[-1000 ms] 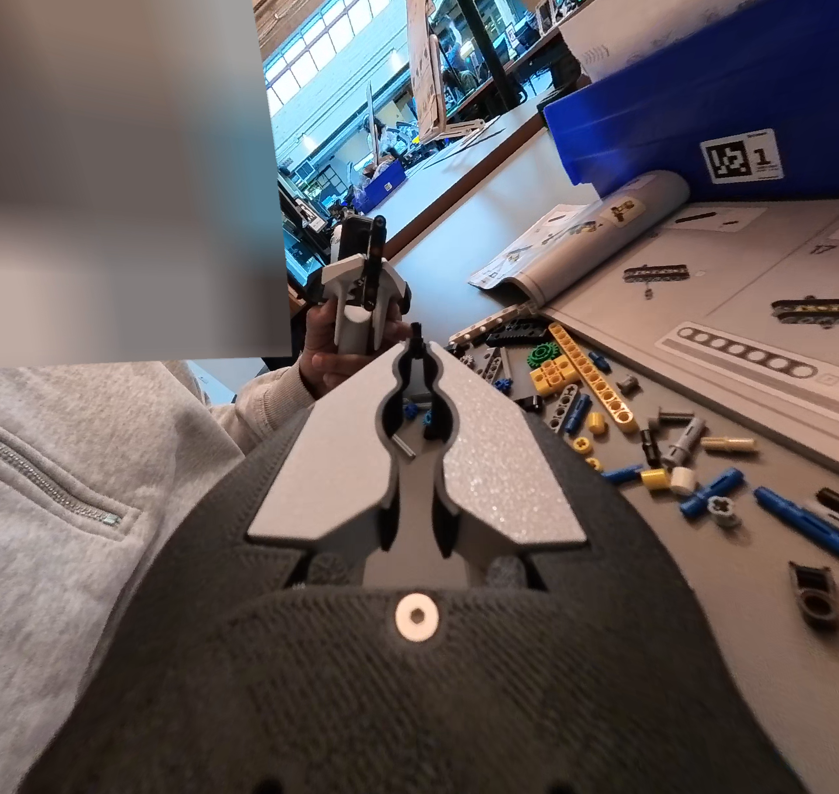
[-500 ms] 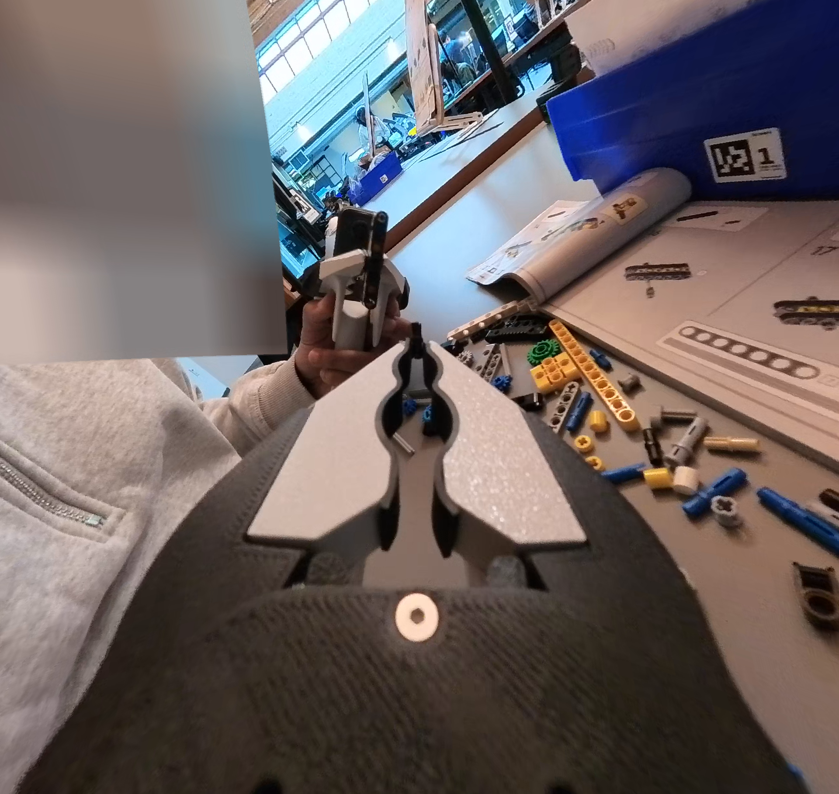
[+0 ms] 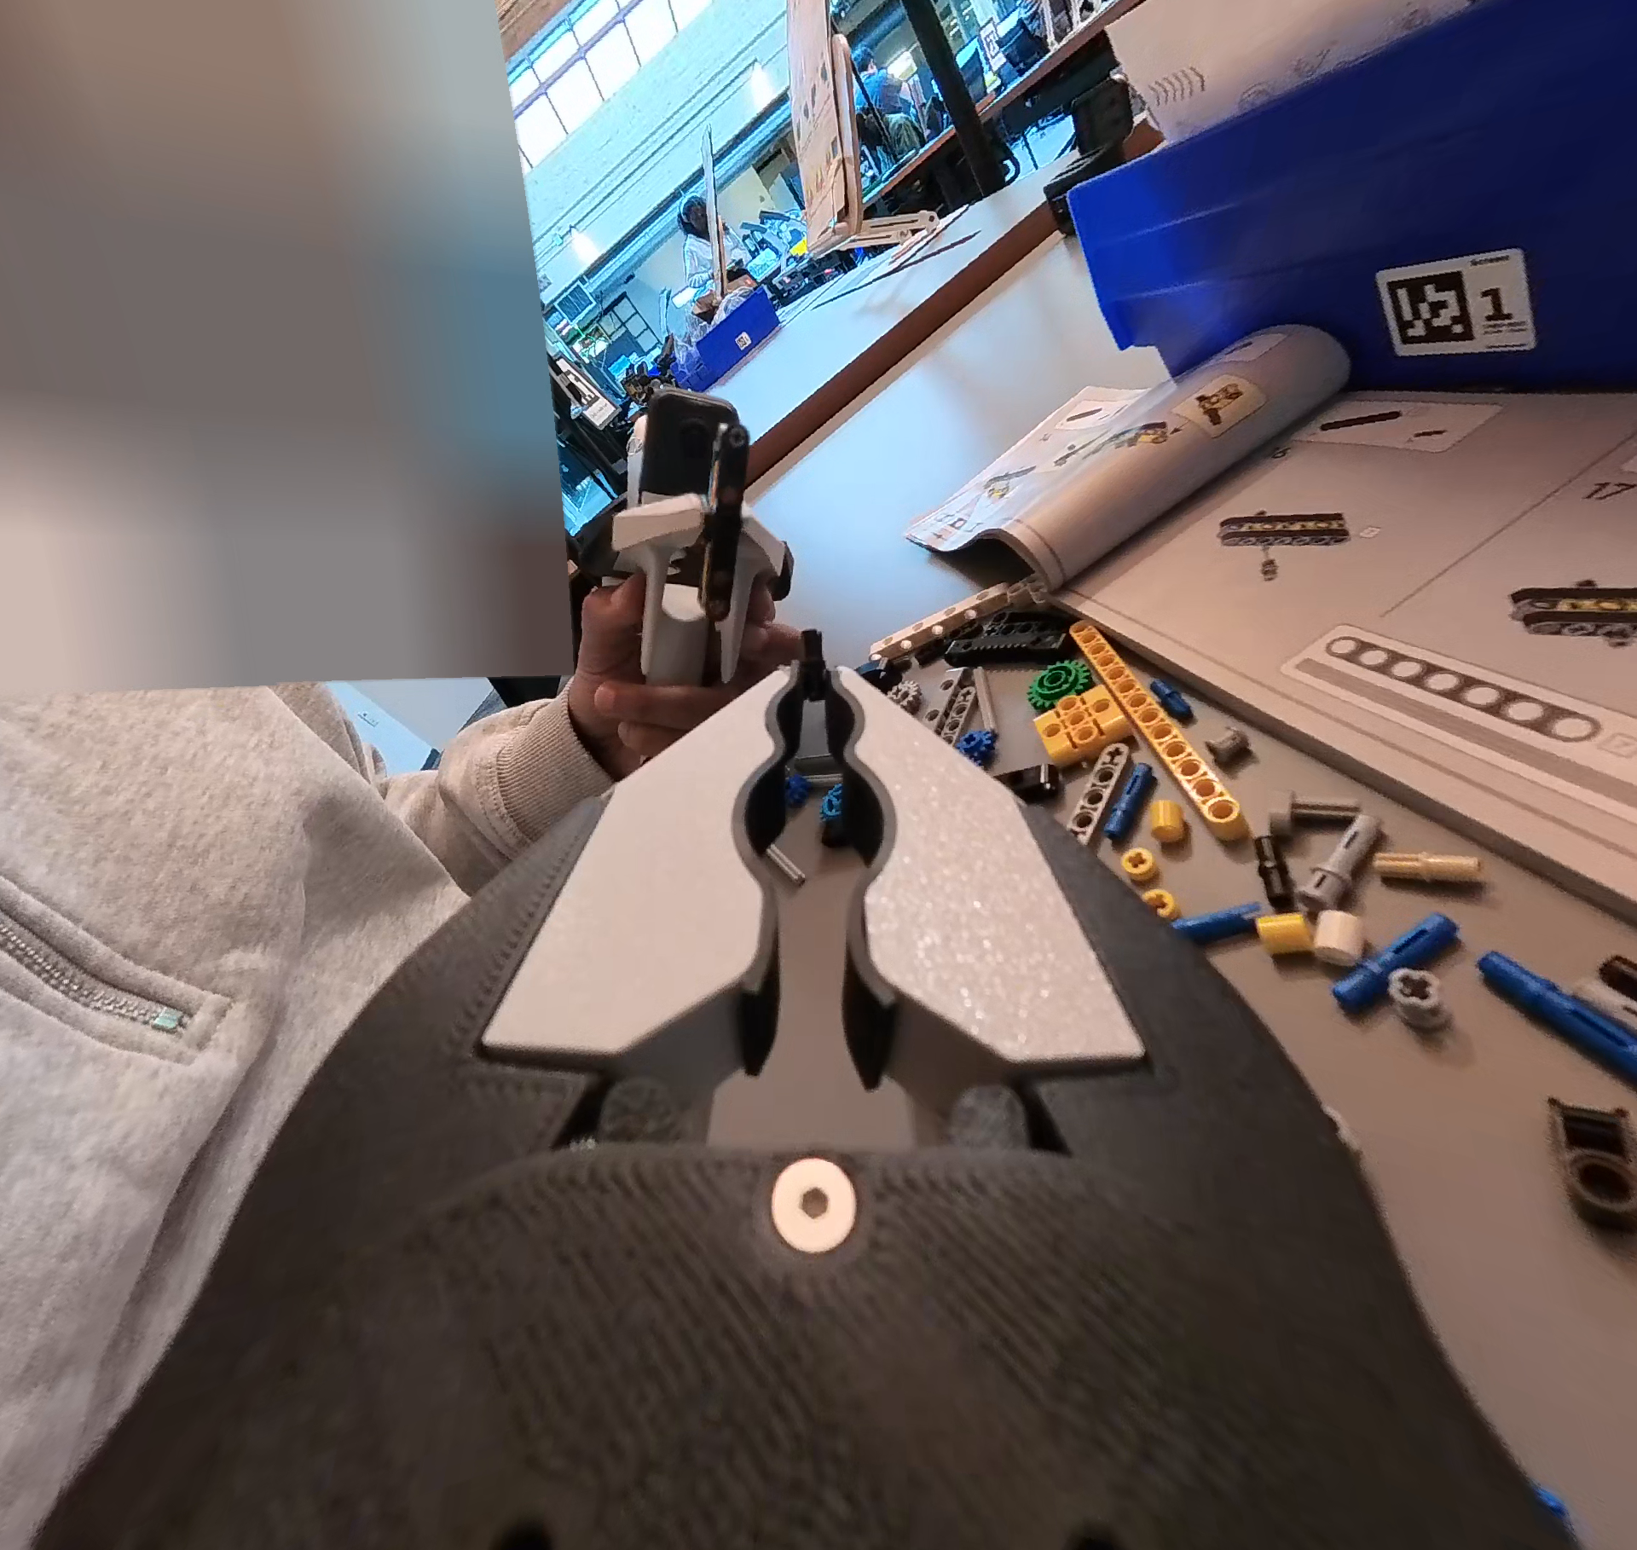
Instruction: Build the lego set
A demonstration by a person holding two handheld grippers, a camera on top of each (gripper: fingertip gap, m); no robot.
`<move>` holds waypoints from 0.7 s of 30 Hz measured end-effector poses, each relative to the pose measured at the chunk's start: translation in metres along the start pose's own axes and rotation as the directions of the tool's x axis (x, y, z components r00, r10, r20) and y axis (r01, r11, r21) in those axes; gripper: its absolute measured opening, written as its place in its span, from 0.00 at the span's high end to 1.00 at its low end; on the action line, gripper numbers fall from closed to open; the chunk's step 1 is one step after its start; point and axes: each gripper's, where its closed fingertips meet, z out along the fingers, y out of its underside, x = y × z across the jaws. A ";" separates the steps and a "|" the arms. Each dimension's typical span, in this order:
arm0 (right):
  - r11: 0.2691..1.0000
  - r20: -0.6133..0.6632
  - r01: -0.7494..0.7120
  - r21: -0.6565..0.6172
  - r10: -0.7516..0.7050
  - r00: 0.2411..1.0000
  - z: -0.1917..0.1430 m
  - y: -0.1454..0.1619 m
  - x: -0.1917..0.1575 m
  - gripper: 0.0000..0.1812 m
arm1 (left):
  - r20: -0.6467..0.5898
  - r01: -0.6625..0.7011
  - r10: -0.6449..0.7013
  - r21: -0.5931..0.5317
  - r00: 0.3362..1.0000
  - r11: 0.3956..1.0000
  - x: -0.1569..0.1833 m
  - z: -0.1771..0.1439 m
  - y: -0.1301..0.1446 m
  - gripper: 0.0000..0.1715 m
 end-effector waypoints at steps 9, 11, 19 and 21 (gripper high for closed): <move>1.000 -0.004 0.005 -0.004 -0.005 1.000 0.001 0.001 0.000 0.99 | 0.007 -0.029 0.029 -0.045 1.000 0.999 0.001 0.004 0.008 0.97; 1.000 -0.012 0.016 -0.010 -0.016 1.000 0.001 0.001 0.000 0.99 | 0.007 -0.031 0.031 -0.049 0.999 0.998 0.002 0.004 0.008 0.97; 0.986 -0.048 0.137 -0.098 -0.142 0.989 0.009 0.015 -0.008 0.99 | 0.052 -0.121 0.132 -0.177 0.990 0.977 0.003 0.013 0.029 0.97; 0.980 -0.055 0.159 -0.115 -0.167 0.985 0.010 0.018 -0.010 0.99 | 0.083 -0.159 0.182 -0.230 0.980 0.960 0.000 0.015 0.038 0.97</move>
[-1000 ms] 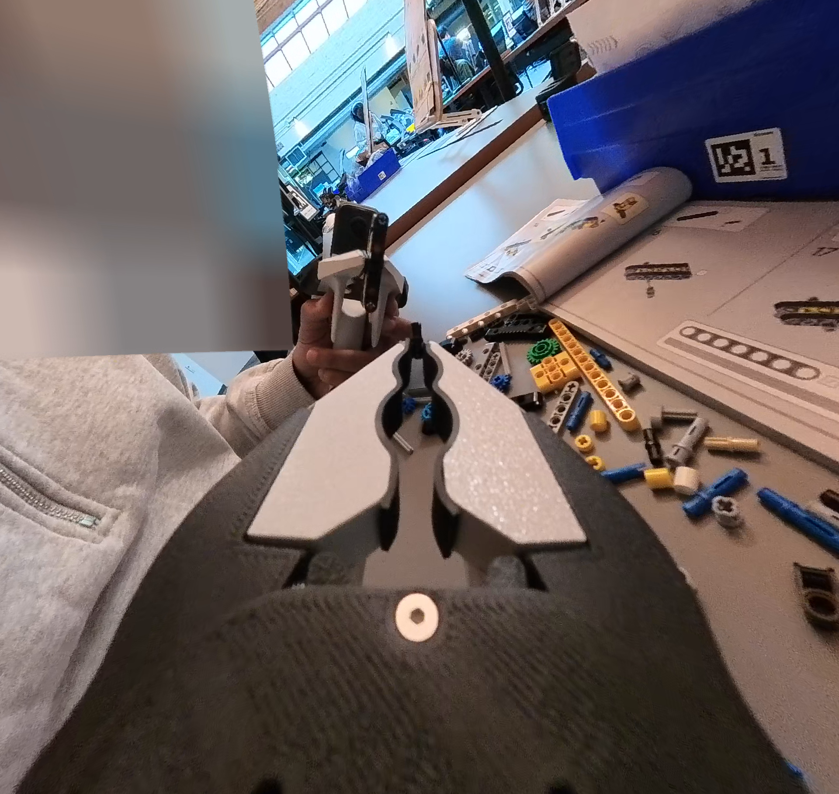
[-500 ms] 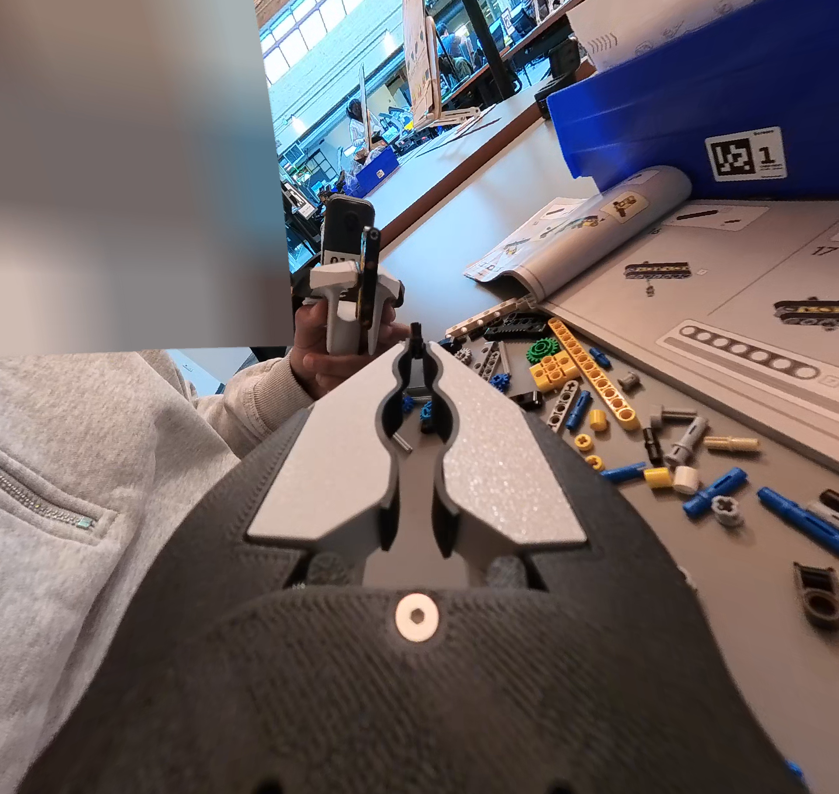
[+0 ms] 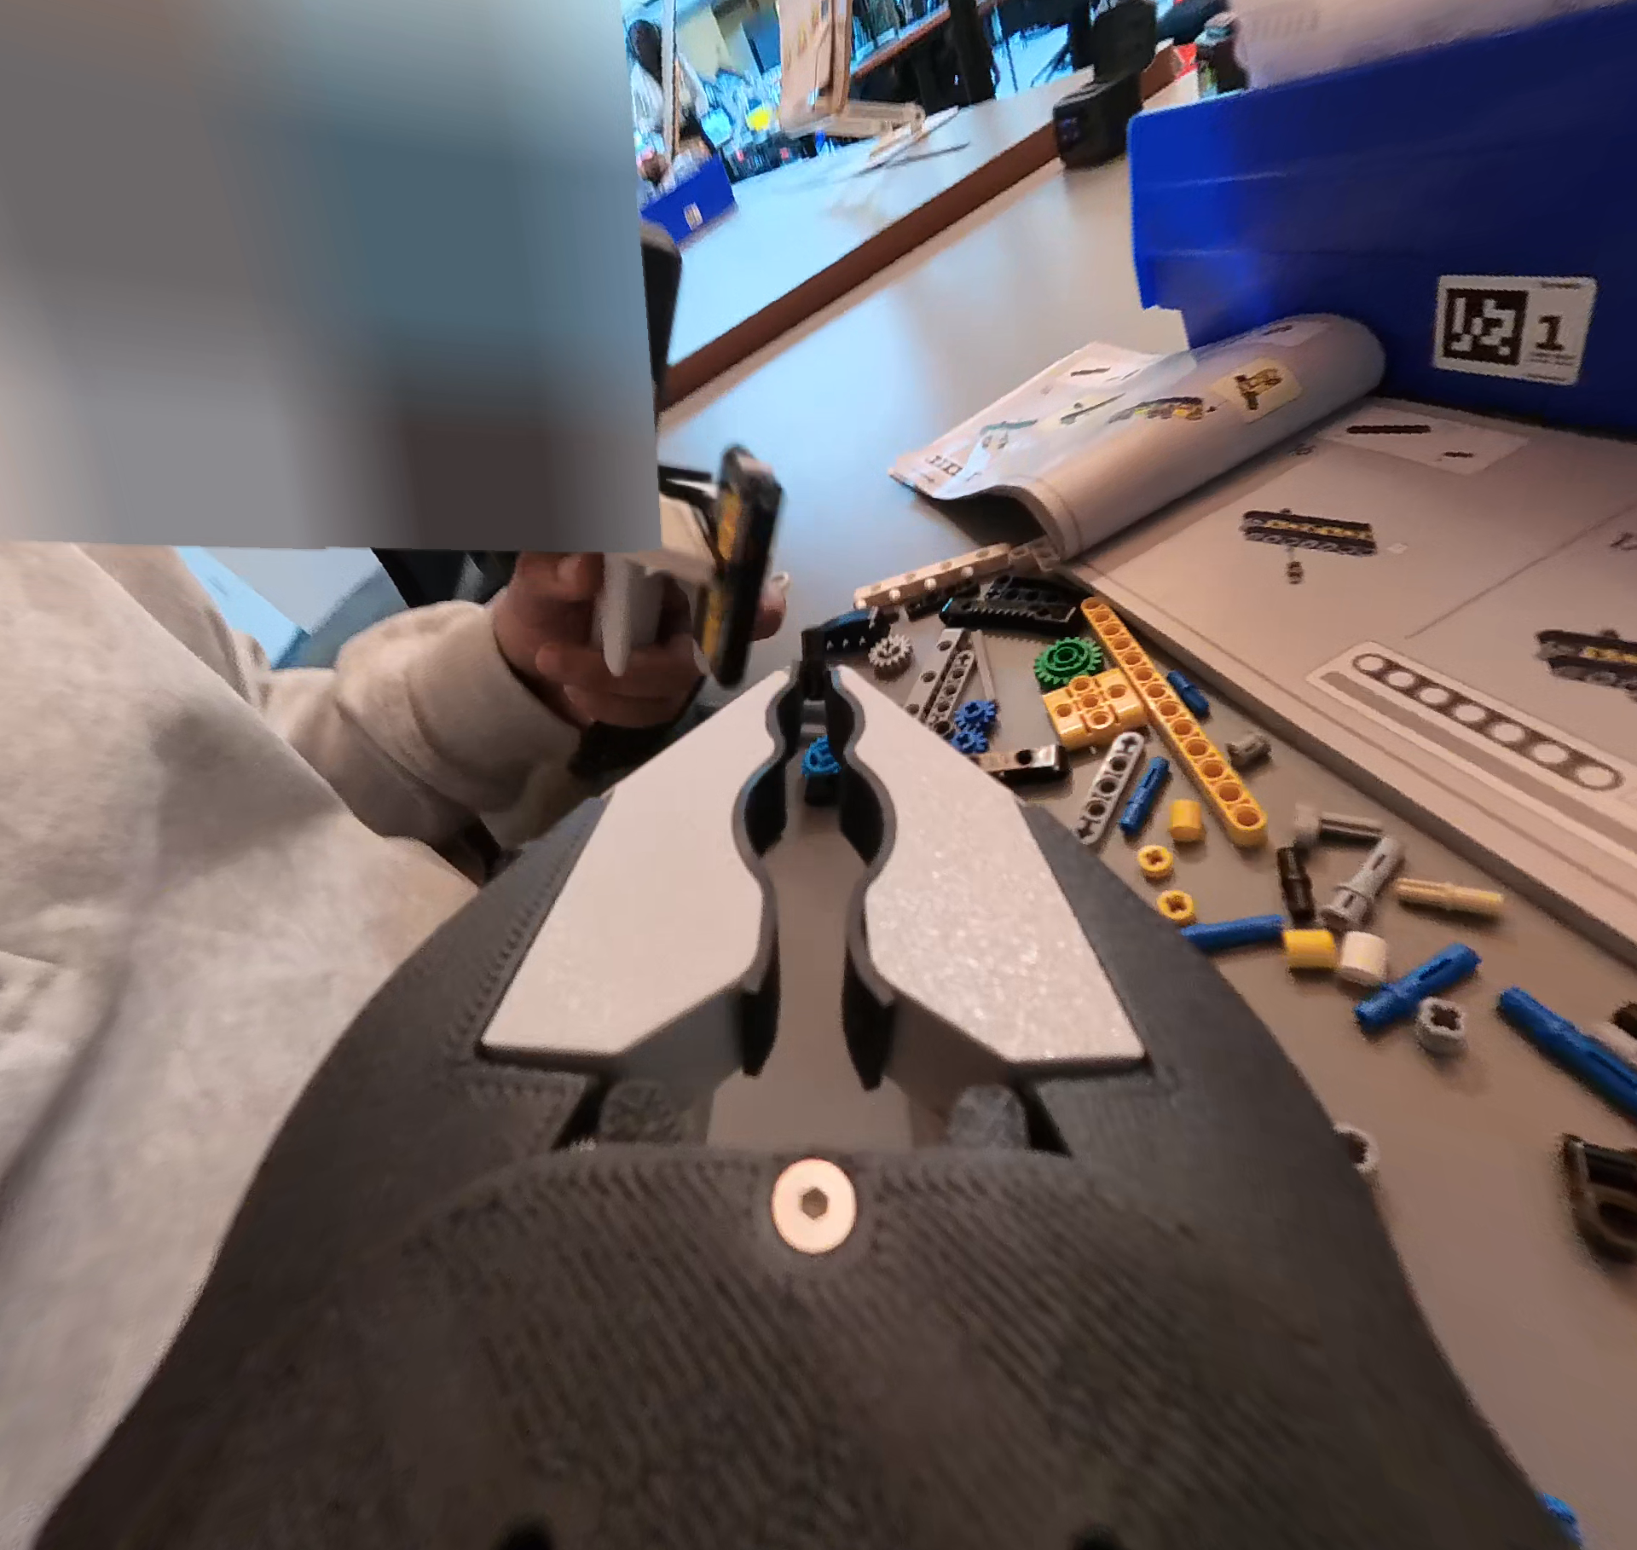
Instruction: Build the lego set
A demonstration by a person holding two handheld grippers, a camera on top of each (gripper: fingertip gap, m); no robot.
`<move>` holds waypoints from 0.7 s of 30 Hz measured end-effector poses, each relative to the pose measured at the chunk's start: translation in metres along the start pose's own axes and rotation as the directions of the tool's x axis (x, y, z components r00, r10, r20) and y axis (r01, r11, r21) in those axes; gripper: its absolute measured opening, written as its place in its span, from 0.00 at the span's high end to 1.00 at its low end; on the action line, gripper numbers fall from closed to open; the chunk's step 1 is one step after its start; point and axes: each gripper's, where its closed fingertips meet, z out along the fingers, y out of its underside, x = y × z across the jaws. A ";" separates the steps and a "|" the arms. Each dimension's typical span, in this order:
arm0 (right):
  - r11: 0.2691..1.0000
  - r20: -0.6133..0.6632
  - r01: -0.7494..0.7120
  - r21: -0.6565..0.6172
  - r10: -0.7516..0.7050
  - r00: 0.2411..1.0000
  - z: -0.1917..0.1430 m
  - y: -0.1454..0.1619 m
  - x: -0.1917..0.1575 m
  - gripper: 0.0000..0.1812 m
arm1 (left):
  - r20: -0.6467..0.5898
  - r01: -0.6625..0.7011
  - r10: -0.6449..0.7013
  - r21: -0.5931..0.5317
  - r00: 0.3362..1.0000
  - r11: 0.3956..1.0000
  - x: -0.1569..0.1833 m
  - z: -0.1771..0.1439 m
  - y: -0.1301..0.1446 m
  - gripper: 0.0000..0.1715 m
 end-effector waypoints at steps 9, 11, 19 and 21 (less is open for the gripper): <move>0.967 -0.100 0.214 -0.135 -0.228 0.969 0.007 0.018 -0.002 0.98 | 0.049 -0.035 0.039 -0.081 0.998 0.996 0.000 0.006 0.016 0.97; 0.948 -0.119 0.270 -0.167 -0.291 0.949 0.008 0.021 -0.002 0.98 | 0.067 -0.023 0.030 -0.099 0.997 0.995 -0.004 0.006 0.019 0.97; 0.893 -0.138 0.406 -0.192 -0.434 0.890 0.010 0.022 -0.010 0.99 | 0.102 0.038 -0.022 -0.154 0.995 0.987 -0.011 0.006 0.029 0.97; 0.899 -0.133 0.403 -0.172 -0.427 0.894 0.009 0.019 -0.012 0.99 | 0.105 0.045 -0.029 -0.153 0.994 0.987 -0.012 0.006 0.029 0.97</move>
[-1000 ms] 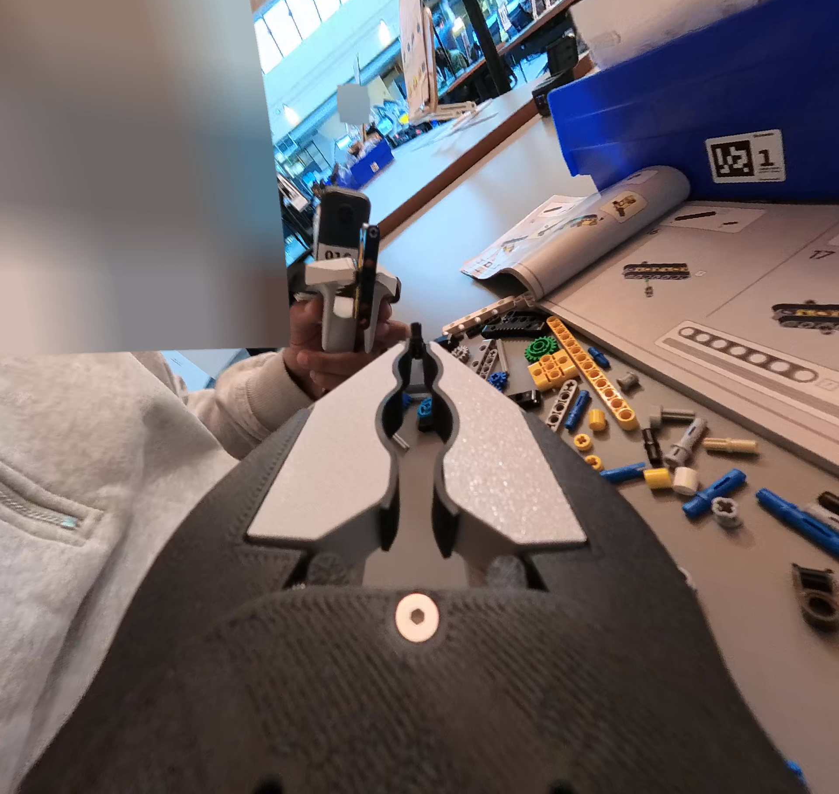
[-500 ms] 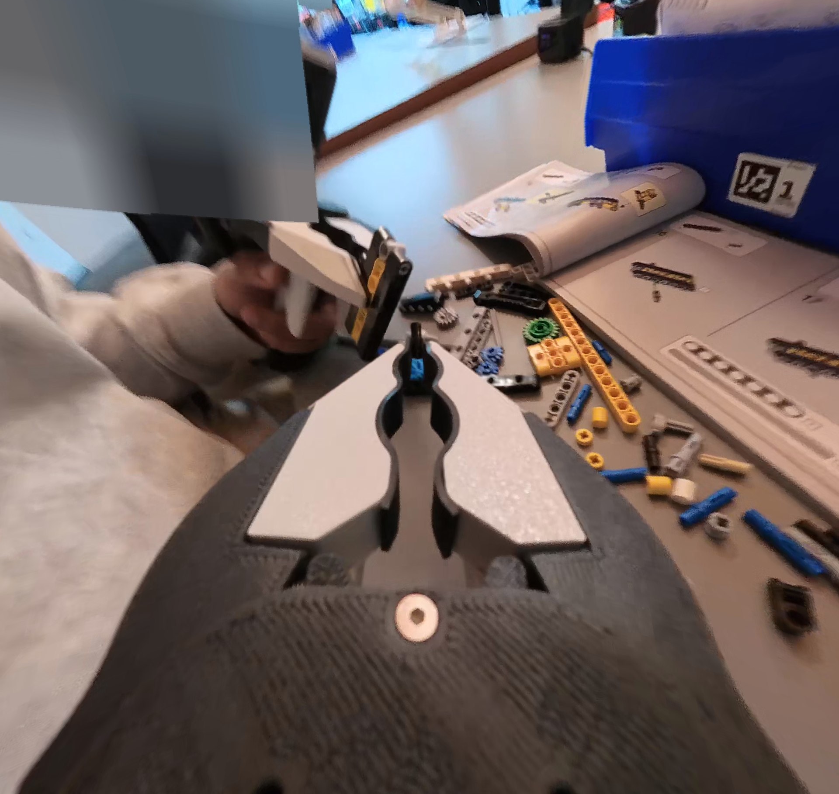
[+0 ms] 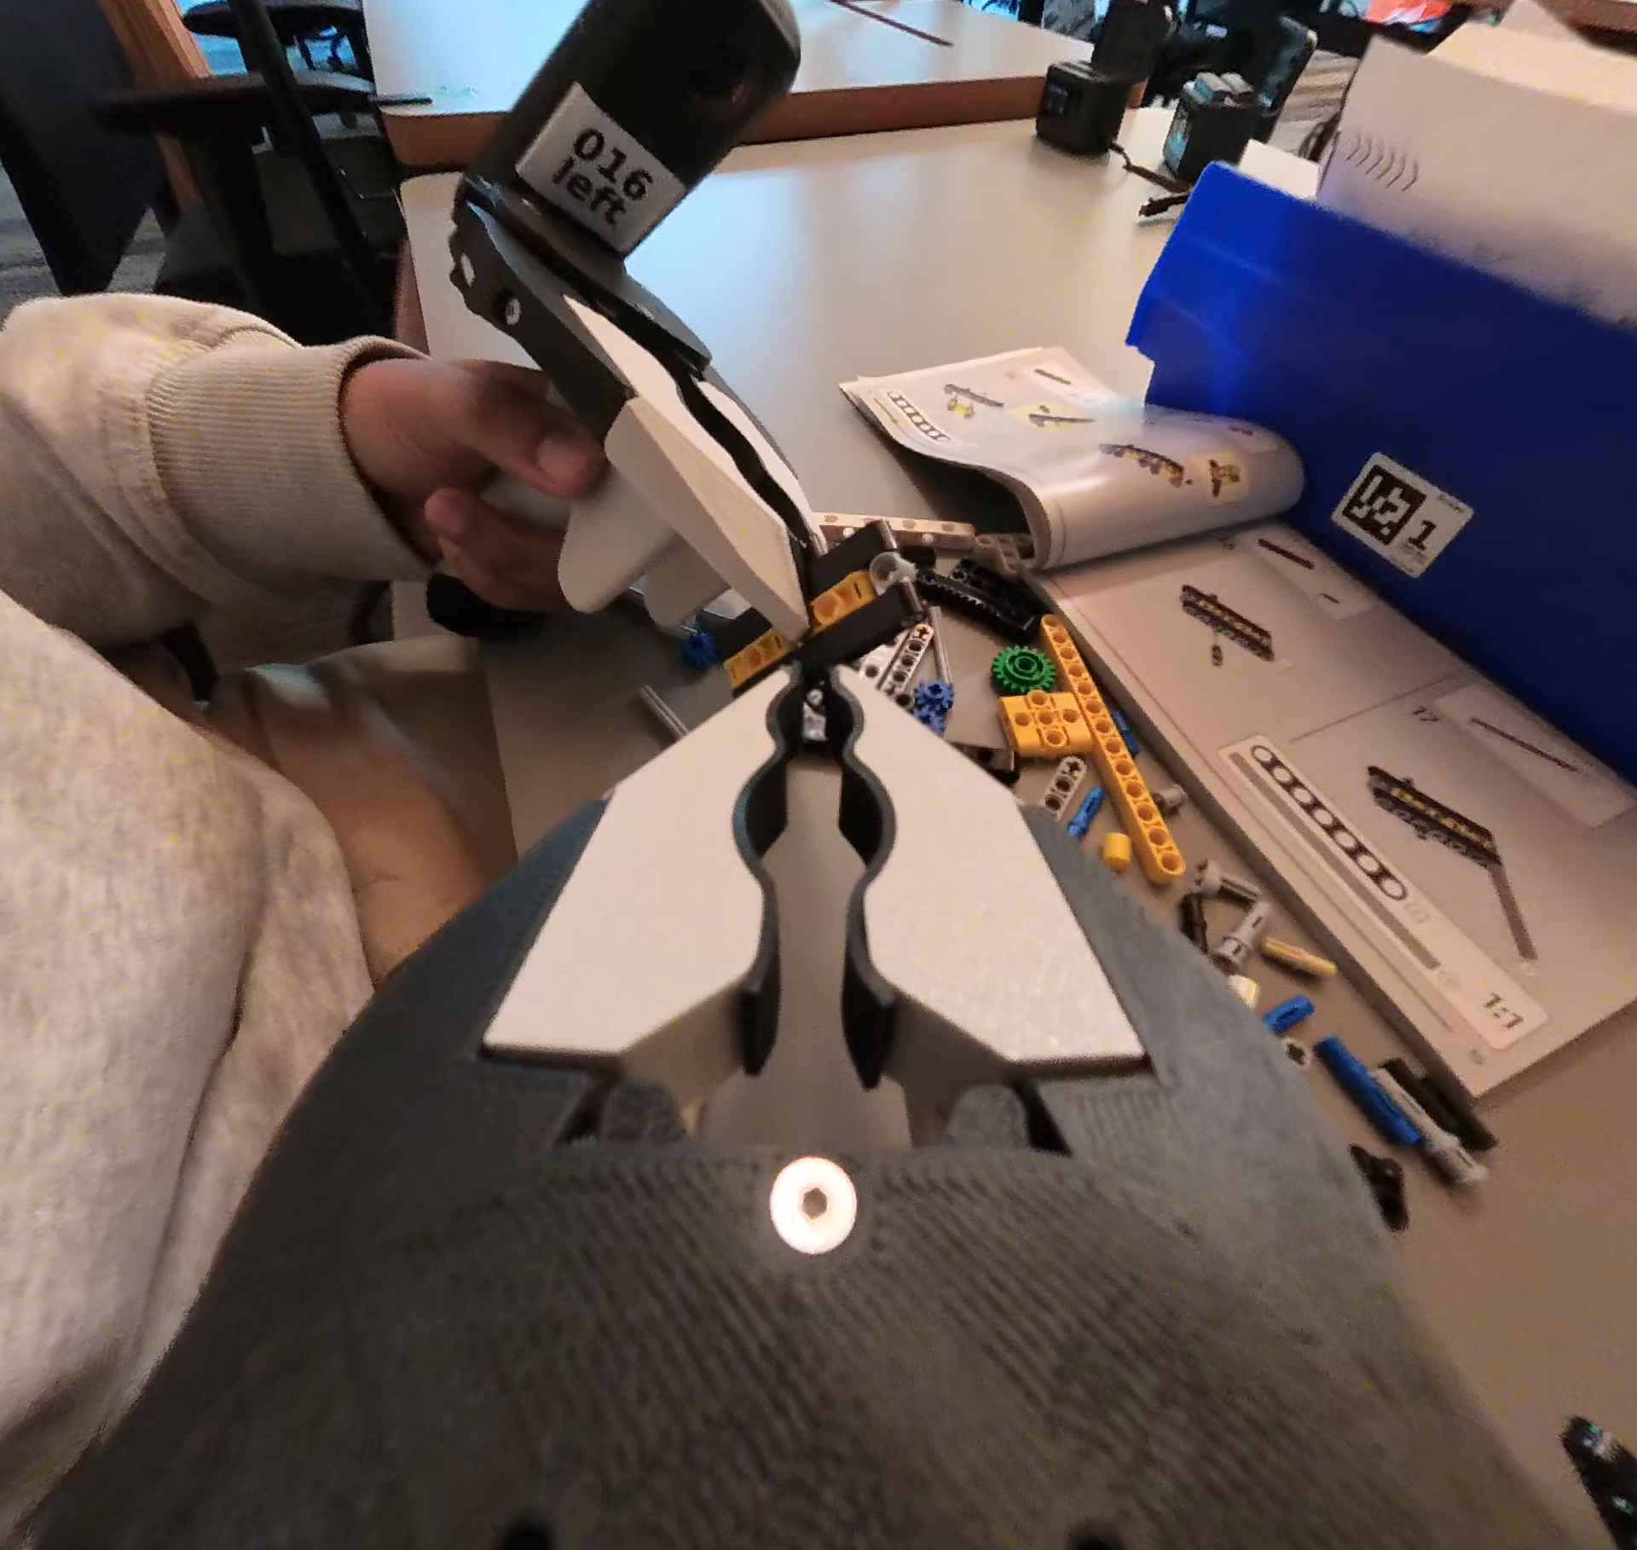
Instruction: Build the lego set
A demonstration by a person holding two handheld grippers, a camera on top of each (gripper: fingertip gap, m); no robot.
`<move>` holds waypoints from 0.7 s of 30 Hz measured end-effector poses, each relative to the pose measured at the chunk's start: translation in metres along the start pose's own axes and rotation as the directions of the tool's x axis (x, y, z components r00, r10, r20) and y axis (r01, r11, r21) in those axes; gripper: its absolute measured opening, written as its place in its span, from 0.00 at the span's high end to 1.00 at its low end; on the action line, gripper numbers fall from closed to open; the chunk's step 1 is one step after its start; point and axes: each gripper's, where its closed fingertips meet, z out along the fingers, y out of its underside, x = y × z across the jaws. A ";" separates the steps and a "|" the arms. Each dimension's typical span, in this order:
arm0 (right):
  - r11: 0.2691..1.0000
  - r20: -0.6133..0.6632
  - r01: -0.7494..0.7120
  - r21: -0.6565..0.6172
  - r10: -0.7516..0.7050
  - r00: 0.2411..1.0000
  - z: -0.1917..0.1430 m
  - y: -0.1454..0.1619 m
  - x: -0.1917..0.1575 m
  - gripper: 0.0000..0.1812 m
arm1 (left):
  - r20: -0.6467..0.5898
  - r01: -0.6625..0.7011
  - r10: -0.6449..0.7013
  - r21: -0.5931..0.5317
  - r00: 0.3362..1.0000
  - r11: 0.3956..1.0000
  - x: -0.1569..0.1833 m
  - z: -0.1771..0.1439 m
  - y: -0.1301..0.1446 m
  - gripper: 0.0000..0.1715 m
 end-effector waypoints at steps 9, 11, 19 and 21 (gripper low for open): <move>0.999 -0.013 -0.050 -0.007 0.050 0.999 -0.005 0.003 0.011 0.99 | -0.008 0.022 -0.022 0.040 1.000 0.999 -0.002 -0.004 -0.006 0.97; 0.997 -0.020 -0.042 -0.072 0.040 0.999 -0.004 0.013 0.013 0.99 | -0.005 0.022 -0.022 0.047 1.000 0.999 -0.003 -0.005 -0.008 0.97; 0.945 -0.111 -0.031 -0.324 -0.005 0.994 -0.005 0.056 0.031 0.99 | -0.010 0.030 -0.029 0.066 1.000 0.997 -0.004 -0.008 -0.011 0.97; 0.942 -0.101 -0.036 -0.334 0.002 0.995 -0.003 0.060 0.030 0.98 | -0.009 0.028 -0.027 0.066 1.000 0.997 -0.004 -0.008 -0.011 0.97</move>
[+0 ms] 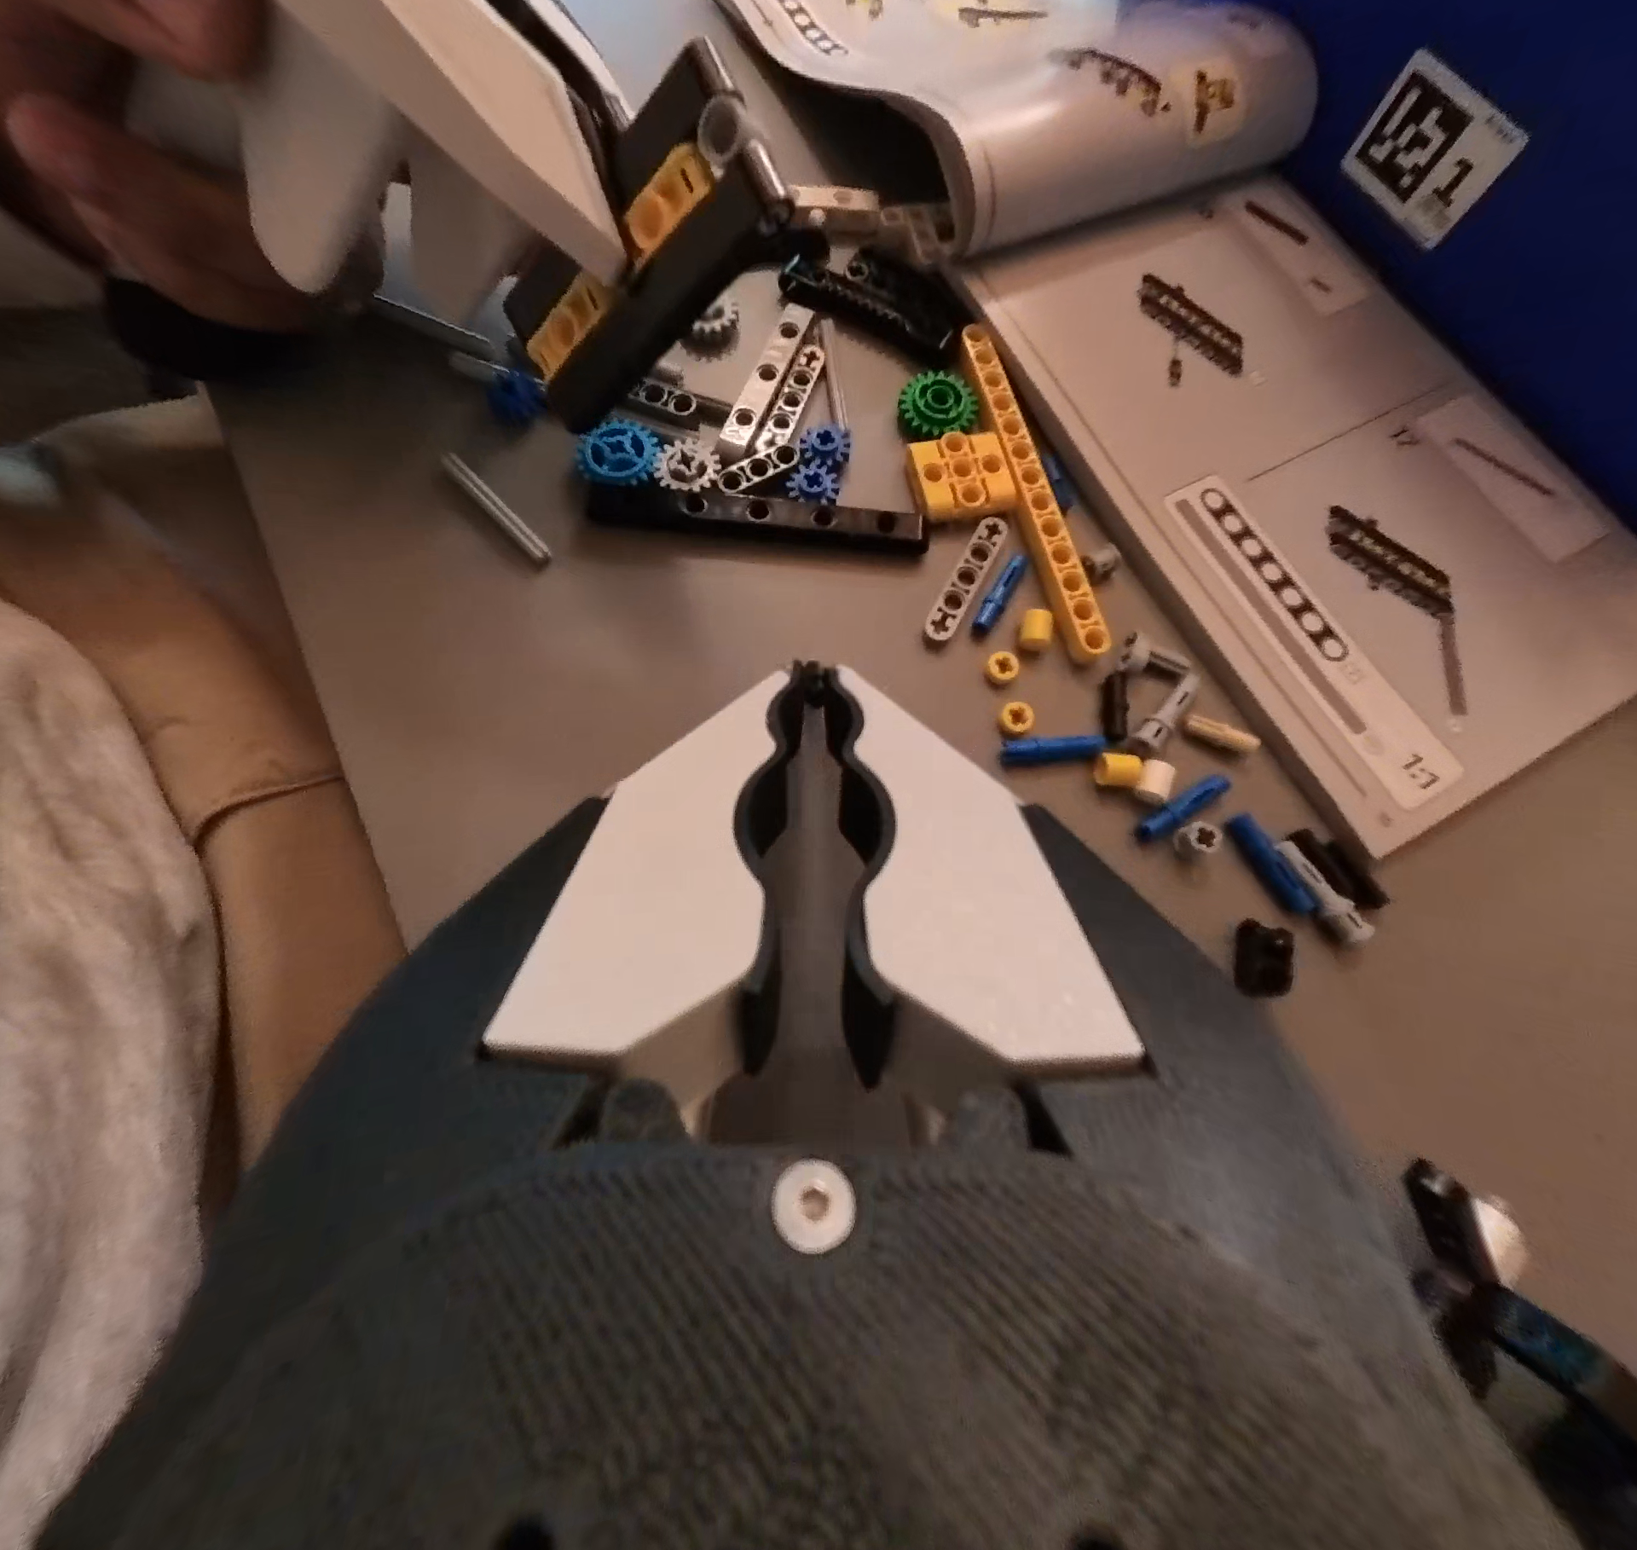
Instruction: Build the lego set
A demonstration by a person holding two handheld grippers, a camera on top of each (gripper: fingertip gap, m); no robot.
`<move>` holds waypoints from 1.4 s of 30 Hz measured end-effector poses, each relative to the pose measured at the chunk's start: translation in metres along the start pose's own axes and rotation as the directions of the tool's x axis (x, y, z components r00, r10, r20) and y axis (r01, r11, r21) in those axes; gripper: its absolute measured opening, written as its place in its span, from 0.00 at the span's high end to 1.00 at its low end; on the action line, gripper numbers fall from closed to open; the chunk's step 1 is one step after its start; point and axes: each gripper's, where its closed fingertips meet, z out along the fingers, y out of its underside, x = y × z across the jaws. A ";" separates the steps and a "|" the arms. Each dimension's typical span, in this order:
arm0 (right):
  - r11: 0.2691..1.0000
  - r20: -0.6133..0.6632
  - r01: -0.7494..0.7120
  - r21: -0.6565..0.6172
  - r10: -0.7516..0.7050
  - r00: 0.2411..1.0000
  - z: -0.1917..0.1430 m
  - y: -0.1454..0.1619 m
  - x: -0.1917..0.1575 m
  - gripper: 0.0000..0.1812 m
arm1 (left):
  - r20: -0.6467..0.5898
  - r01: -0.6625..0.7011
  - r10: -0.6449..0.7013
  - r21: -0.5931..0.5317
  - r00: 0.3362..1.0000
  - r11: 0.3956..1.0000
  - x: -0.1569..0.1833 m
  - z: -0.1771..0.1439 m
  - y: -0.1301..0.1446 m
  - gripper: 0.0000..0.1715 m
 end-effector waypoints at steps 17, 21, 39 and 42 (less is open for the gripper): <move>1.000 0.027 -0.020 -0.021 0.021 0.999 0.002 0.006 0.000 0.95 | -0.006 0.002 -0.002 0.000 1.000 1.000 0.000 0.000 0.000 0.97; 0.999 0.019 -0.011 -0.040 0.012 1.000 0.005 0.008 -0.002 0.95 | -0.009 0.003 -0.003 -0.003 1.000 1.000 0.000 0.001 0.001 0.97; 0.967 0.024 0.029 0.252 -0.037 0.999 -0.026 -0.052 -0.019 0.99 | -0.091 0.079 -0.081 -0.019 0.993 0.997 0.010 0.002 0.003 0.97; 0.959 0.025 0.066 0.277 -0.076 0.997 -0.034 -0.059 -0.026 0.99 | -0.129 0.132 -0.136 -0.043 0.982 0.990 0.015 0.004 0.007 0.97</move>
